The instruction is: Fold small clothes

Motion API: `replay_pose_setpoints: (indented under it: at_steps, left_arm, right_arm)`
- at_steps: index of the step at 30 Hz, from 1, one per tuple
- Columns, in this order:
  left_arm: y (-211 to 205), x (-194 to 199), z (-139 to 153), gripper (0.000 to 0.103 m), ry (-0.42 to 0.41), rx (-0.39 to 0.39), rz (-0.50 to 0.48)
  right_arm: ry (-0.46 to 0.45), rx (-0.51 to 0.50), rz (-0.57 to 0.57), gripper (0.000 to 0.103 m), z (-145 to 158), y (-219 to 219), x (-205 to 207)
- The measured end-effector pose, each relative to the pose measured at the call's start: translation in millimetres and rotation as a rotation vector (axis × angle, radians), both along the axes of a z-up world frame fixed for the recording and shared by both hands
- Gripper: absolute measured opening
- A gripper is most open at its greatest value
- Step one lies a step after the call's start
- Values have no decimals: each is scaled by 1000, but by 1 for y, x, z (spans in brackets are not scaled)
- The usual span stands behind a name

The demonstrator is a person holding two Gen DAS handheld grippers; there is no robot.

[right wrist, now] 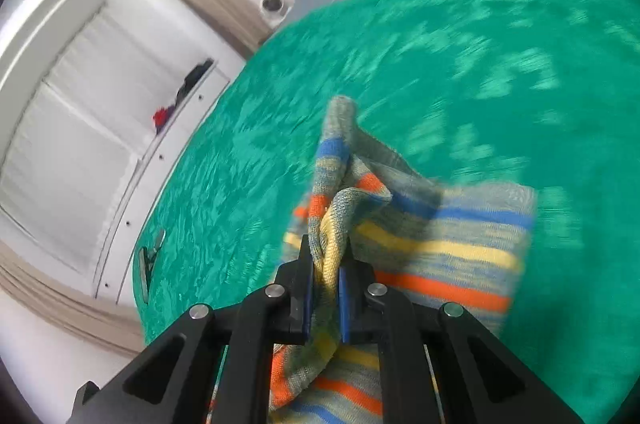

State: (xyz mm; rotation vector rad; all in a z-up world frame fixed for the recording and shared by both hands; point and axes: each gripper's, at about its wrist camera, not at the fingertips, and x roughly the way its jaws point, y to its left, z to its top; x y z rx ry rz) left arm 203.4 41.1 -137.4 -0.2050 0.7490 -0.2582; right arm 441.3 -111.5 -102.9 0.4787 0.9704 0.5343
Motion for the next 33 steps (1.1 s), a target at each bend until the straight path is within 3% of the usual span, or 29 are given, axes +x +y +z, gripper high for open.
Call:
replay_pose_setpoints:
  at_steps: [2, 4, 7, 8, 9, 11, 16, 18, 21, 24, 27, 30, 31, 33]
  left_arm:
    - [11, 4, -8, 5, 24, 2, 23]
    - [26, 14, -15, 10, 66, 11, 64]
    - [41, 14, -18, 31, 86, 18, 105]
    - [48, 16, -17, 43, 73, 23, 114]
    - [52, 12, -12, 54, 50, 26, 117]
    - [55, 12, -7, 63, 19, 31, 109]
    - [42, 41, -2, 67, 18, 92, 47]
    - [41, 58, -16, 67, 61, 160, 66]
    - [45, 81, -45, 68, 159, 189, 65]
    - [52, 84, -36, 74, 160, 202, 72]
    - [63, 69, -16, 76, 130, 178, 86]
    - [66, 44, -8, 93, 95, 162, 48]
    - [62, 40, -13, 93, 98, 181, 28]
    - [48, 42, -36, 93, 152, 277, -14]
  right_arm:
    - [15, 12, 17, 12, -15, 27, 12]
    - [44, 66, 33, 21, -26, 37, 14]
    - [75, 170, 16, 31, -36, 33, 10]
    - [57, 184, 12, 32, -33, 28, 5]
    - [32, 176, 6, 33, -28, 20, -1]
    - [-22, 100, -16, 33, -15, -3, -17]
    - [-139, -142, 43, 34, 10, -32, -79]
    - [-164, -172, 106, 34, 12, -29, -107]
    - [-126, -185, 195, 33, -16, -12, -140]
    - [-30, -337, 182, 31, -61, 0, -152]
    - [-100, -317, 77, 32, -43, -9, -171]
    - [-164, -260, 35, 36, -28, -10, -188]
    - [-147, -265, 35, 42, -34, -8, -190]
    - [-71, -312, 47, 43, -60, -1, -188]
